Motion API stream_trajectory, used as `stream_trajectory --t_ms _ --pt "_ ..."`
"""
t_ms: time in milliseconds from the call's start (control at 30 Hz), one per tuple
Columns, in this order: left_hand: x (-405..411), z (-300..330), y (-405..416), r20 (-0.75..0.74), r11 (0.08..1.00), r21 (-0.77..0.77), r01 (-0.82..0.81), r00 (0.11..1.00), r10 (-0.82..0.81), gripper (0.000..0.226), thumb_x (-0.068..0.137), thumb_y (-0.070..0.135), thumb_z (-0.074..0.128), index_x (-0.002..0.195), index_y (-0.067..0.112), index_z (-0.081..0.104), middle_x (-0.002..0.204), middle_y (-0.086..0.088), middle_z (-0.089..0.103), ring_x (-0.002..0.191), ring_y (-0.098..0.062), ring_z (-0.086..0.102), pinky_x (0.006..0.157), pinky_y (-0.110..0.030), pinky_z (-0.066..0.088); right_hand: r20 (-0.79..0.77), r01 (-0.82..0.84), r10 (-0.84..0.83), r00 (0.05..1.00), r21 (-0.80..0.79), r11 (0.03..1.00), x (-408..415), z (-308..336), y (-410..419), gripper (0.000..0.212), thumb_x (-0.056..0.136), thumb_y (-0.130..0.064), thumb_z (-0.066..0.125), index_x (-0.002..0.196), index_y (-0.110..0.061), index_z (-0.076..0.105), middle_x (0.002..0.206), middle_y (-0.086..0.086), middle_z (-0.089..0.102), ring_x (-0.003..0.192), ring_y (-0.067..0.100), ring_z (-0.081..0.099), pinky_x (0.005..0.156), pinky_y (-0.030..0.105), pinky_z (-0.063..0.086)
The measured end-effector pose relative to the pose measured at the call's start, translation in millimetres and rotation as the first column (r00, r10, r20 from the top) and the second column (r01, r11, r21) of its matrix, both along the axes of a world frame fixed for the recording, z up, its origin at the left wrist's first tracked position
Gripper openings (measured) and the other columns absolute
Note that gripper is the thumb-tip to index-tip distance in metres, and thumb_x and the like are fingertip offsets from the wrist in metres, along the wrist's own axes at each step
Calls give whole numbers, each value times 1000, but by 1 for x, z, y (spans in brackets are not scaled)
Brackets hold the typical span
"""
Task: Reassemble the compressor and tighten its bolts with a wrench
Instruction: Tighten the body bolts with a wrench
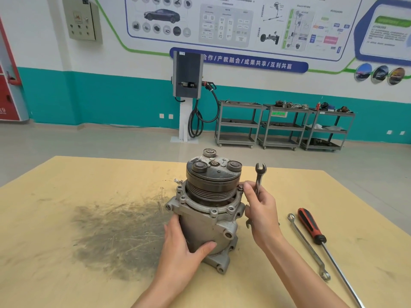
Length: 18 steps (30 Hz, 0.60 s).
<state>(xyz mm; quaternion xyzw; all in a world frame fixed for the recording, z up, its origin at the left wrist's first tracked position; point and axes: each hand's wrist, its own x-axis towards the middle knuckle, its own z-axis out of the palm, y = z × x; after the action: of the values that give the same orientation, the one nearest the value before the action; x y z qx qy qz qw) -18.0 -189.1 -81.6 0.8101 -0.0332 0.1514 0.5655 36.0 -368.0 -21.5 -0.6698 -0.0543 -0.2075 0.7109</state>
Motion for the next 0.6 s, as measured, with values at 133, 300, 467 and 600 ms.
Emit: stream_trajectory --t_ms 133,300,467,600 --pt "0 1 -1 -8 1000 5 -7 1000 7 103 69 41 84 147 25 20 144 8 36 140 -14 31 114 -39 32 20 46 -45 999 -20 999 -2 3 0 7 94 -22 64 90 -17 60 60 -16 56 47 -1 44 42 10 33" --pt "-1 0 0 -18 1000 5 0 1000 0 103 69 44 83 147 26 18 150 8 33 146 -19 22 116 -45 29 24 34 -33 999 -30 999 -6 3 2 7 96 -23 60 98 -18 64 71 -7 59 45 1 41 38 17 31" --pt "-1 0 0 -17 1000 3 -2 1000 2 102 69 42 83 147 25 20 150 7 34 146 -20 22 117 -45 28 38 72 -70 997 -53 996 -7 0 4 5 95 -18 62 93 -15 66 61 -16 55 54 1 42 48 10 34" --pt "-1 -1 0 -19 1000 7 -5 1000 6 101 68 45 83 146 29 20 147 10 36 144 -18 25 116 -45 30 -11 82 -82 997 17 997 -7 1 5 8 92 -21 66 87 -16 62 50 -17 52 44 0 40 39 12 32"
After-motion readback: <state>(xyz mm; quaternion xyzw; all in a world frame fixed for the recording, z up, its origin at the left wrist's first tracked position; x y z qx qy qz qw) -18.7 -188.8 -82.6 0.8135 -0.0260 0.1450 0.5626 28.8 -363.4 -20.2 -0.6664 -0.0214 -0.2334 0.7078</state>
